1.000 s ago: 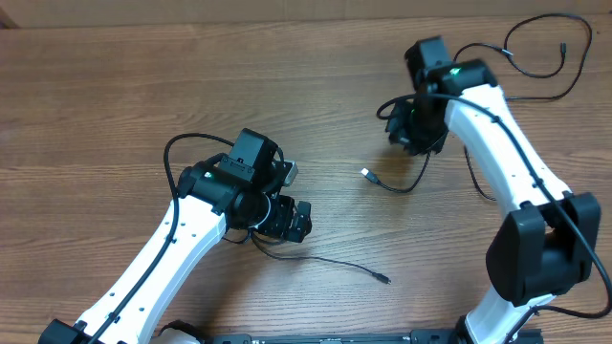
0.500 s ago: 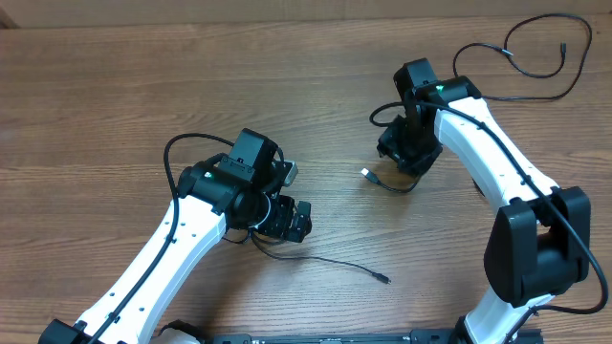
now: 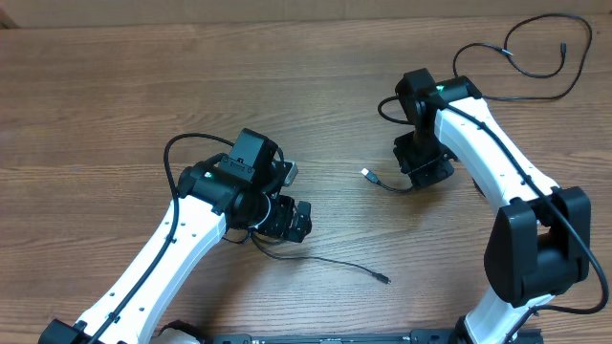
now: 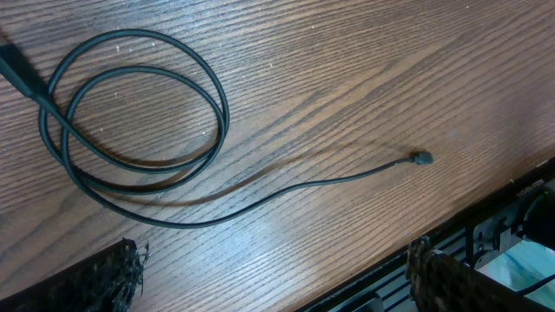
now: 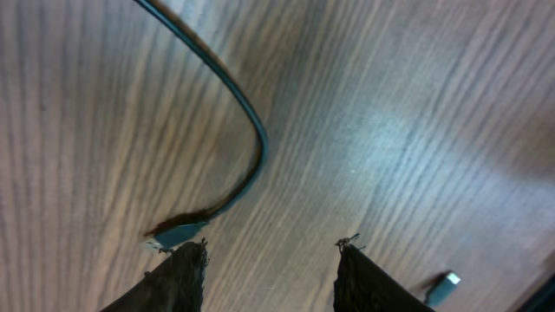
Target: Untangle cables
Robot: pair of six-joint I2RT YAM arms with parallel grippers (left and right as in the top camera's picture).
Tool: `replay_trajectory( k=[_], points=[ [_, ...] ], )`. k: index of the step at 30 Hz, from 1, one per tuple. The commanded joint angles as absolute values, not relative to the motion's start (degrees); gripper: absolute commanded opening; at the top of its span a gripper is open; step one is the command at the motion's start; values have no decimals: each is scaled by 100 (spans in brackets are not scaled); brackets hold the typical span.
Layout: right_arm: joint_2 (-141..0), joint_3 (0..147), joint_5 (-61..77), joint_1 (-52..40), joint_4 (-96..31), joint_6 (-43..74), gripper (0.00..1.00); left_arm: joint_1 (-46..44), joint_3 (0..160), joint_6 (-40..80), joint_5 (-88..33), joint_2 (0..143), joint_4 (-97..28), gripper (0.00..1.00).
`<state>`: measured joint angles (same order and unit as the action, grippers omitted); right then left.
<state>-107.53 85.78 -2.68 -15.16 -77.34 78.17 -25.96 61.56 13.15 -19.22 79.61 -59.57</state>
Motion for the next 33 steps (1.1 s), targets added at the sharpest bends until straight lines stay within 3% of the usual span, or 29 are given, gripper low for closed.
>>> replay_trajectory(
  k=[1, 11, 29, 33],
  points=[
    [-10685, 8549, -381, -1597, -7660, 8101, 47, -2628, 6267, 1330, -1903, 7863, -5940, 100],
    [-10687, 8545, -825, -2196, -7627, 9314, 47, -2628, 6267, 1330, -1903, 7863, -5940, 100],
    [-11290, 8545, -1068, -2298, -7439, 9105, 66, -2628, 6267, 1330, -1903, 7863, -5940, 99],
    [-11351, 8545, -784, -2231, -7422, 9102, 66, -2628, 6267, 1330, -1903, 7863, -5940, 100]
  ],
)
